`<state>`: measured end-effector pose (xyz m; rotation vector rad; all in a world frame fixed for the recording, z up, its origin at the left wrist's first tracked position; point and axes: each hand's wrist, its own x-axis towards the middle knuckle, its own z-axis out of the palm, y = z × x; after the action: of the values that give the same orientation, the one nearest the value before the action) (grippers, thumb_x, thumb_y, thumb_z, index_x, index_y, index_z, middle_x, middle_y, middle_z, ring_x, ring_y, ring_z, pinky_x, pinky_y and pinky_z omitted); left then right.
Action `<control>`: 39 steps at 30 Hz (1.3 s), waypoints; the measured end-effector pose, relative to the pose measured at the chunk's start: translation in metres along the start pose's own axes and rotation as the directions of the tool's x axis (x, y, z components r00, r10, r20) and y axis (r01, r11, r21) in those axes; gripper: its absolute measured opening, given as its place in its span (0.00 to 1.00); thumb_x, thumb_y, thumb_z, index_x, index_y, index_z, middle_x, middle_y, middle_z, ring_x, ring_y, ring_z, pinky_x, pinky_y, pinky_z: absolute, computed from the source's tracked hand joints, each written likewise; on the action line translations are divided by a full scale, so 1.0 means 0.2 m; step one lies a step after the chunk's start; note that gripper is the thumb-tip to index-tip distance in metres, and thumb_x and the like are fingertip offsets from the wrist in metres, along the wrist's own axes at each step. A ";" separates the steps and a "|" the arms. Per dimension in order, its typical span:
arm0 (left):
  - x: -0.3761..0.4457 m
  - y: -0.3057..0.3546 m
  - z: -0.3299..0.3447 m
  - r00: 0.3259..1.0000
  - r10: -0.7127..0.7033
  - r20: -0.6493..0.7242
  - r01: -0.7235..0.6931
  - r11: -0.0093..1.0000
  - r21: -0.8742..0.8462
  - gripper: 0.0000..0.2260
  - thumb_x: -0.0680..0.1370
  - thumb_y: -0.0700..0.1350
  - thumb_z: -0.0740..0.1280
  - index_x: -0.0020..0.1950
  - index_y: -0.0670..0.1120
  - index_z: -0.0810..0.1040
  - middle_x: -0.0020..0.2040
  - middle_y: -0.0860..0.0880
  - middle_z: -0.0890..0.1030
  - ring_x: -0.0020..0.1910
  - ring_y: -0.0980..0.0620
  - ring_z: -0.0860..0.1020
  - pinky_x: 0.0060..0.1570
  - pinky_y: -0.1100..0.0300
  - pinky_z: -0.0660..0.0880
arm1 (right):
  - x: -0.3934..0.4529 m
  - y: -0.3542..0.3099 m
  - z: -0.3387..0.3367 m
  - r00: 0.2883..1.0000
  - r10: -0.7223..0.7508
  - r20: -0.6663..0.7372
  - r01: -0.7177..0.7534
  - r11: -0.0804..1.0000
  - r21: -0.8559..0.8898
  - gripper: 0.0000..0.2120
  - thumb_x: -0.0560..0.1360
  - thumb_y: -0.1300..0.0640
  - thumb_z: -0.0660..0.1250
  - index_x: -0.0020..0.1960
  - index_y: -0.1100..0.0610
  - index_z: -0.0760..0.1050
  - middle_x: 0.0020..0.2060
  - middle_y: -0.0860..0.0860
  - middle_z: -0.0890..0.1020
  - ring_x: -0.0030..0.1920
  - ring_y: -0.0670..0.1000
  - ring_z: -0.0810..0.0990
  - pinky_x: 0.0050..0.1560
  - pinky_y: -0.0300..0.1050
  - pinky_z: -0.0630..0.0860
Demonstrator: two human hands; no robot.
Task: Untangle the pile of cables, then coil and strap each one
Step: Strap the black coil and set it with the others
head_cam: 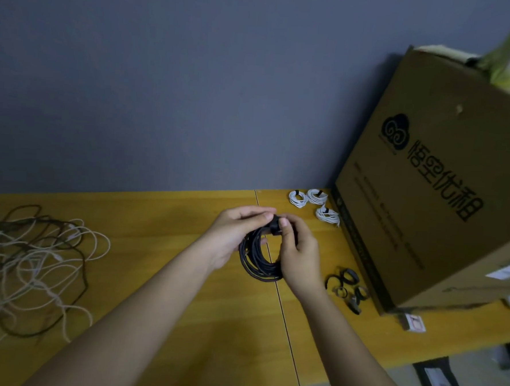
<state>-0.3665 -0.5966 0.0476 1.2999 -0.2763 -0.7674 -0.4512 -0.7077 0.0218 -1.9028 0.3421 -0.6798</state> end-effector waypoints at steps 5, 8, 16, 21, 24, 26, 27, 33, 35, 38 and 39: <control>0.01 0.03 0.00 1.000 0.008 0.017 -0.008 1.000 -0.017 0.08 0.76 0.40 0.69 0.54 0.44 0.81 0.49 0.43 0.83 0.47 0.49 0.80 0.55 0.54 0.78 | 0.04 -0.04 0.00 1.000 0.007 -0.004 -0.007 1.000 -0.001 0.09 0.81 0.58 0.58 0.53 0.57 0.77 0.43 0.48 0.82 0.47 0.45 0.80 0.50 0.40 0.75; 0.01 0.06 -0.02 0.998 -0.001 0.063 0.001 1.000 -0.002 0.10 0.76 0.41 0.69 0.57 0.44 0.80 0.48 0.45 0.84 0.46 0.50 0.82 0.51 0.58 0.80 | 0.06 -0.06 -0.01 1.000 0.031 0.005 -0.031 0.999 0.037 0.08 0.81 0.57 0.59 0.53 0.56 0.77 0.43 0.46 0.82 0.47 0.44 0.80 0.49 0.39 0.75; 0.05 0.10 0.02 0.990 0.135 -0.039 -0.133 0.990 0.055 0.06 0.75 0.36 0.70 0.50 0.43 0.81 0.40 0.47 0.85 0.39 0.52 0.84 0.38 0.65 0.79 | 0.10 -0.09 -0.02 1.000 0.010 0.028 -0.012 0.997 0.082 0.09 0.83 0.53 0.55 0.57 0.45 0.71 0.31 0.44 0.75 0.29 0.44 0.72 0.31 0.41 0.69; 0.07 0.14 0.07 0.979 0.196 -0.056 -0.194 0.980 0.031 0.06 0.76 0.34 0.68 0.51 0.41 0.81 0.37 0.51 0.84 0.34 0.57 0.82 0.35 0.67 0.77 | 0.09 -0.12 -0.09 0.986 -0.133 0.097 0.133 0.991 0.004 0.11 0.81 0.54 0.55 0.61 0.49 0.71 0.54 0.50 0.77 0.56 0.52 0.77 0.53 0.53 0.78; 0.09 0.16 0.10 0.976 0.215 -0.036 -0.216 0.976 -0.011 0.06 0.76 0.35 0.68 0.48 0.45 0.82 0.38 0.51 0.85 0.35 0.56 0.82 0.36 0.68 0.77 | 0.11 -0.13 -0.14 0.973 -0.221 0.060 0.225 0.972 -0.064 0.11 0.80 0.50 0.60 0.60 0.51 0.72 0.54 0.47 0.76 0.57 0.51 0.76 0.55 0.54 0.76; 0.11 0.18 0.12 0.973 0.227 -0.035 -0.228 0.973 -0.025 0.07 0.76 0.34 0.68 0.47 0.45 0.82 0.38 0.51 0.85 0.35 0.56 0.82 0.36 0.67 0.77 | 0.12 -0.16 -0.16 0.962 -0.264 0.068 0.270 0.957 -0.104 0.11 0.79 0.50 0.64 0.57 0.54 0.74 0.54 0.49 0.77 0.57 0.50 0.76 0.56 0.50 0.74; 0.11 0.19 0.12 0.973 0.229 -0.032 -0.230 0.973 -0.022 0.07 0.76 0.34 0.68 0.47 0.45 0.82 0.38 0.51 0.85 0.35 0.56 0.83 0.36 0.67 0.77 | 0.13 -0.16 -0.17 0.963 -0.262 0.069 0.269 0.955 -0.122 0.09 0.78 0.53 0.66 0.56 0.56 0.75 0.54 0.50 0.77 0.58 0.49 0.75 0.57 0.48 0.74; 0.16 0.19 0.10 0.967 0.254 -0.011 -0.253 0.965 0.069 0.07 0.76 0.36 0.69 0.51 0.46 0.82 0.39 0.52 0.85 0.35 0.56 0.82 0.36 0.68 0.76 | 0.20 -0.18 -0.18 0.966 -0.252 -0.057 0.218 0.915 -0.340 0.03 0.75 0.58 0.70 0.47 0.51 0.80 0.54 0.45 0.75 0.60 0.44 0.69 0.59 0.32 0.63; 0.20 0.18 0.09 0.964 0.266 -0.015 -0.262 0.958 0.118 0.08 0.76 0.37 0.69 0.55 0.44 0.81 0.40 0.53 0.85 0.34 0.58 0.82 0.37 0.68 0.76 | 0.22 -0.17 -0.18 0.904 -0.428 -0.001 0.378 0.799 -0.468 0.03 0.74 0.61 0.70 0.47 0.56 0.82 0.53 0.49 0.77 0.58 0.47 0.71 0.60 0.34 0.64; 0.22 0.13 0.06 0.963 0.270 0.019 -0.269 0.947 0.174 0.10 0.77 0.37 0.68 0.57 0.44 0.81 0.41 0.54 0.85 0.35 0.59 0.81 0.38 0.68 0.75 | 0.24 -0.12 -0.18 0.812 -0.574 0.105 0.538 0.668 -0.513 0.04 0.76 0.62 0.67 0.48 0.60 0.81 0.52 0.52 0.79 0.56 0.49 0.74 0.60 0.32 0.65; 0.23 0.11 0.05 0.962 0.270 0.033 -0.271 0.943 0.191 0.10 0.77 0.37 0.68 0.57 0.44 0.81 0.41 0.54 0.85 0.35 0.59 0.81 0.38 0.69 0.75 | 0.24 -0.10 -0.18 0.803 -0.585 0.115 0.553 0.659 -0.510 0.06 0.77 0.61 0.66 0.48 0.60 0.81 0.52 0.51 0.80 0.55 0.49 0.75 0.60 0.31 0.65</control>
<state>-0.3312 -0.6331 0.0608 1.4070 -0.5349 -0.5192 -0.4352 -0.7518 0.0656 -2.5588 -0.0742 -1.1542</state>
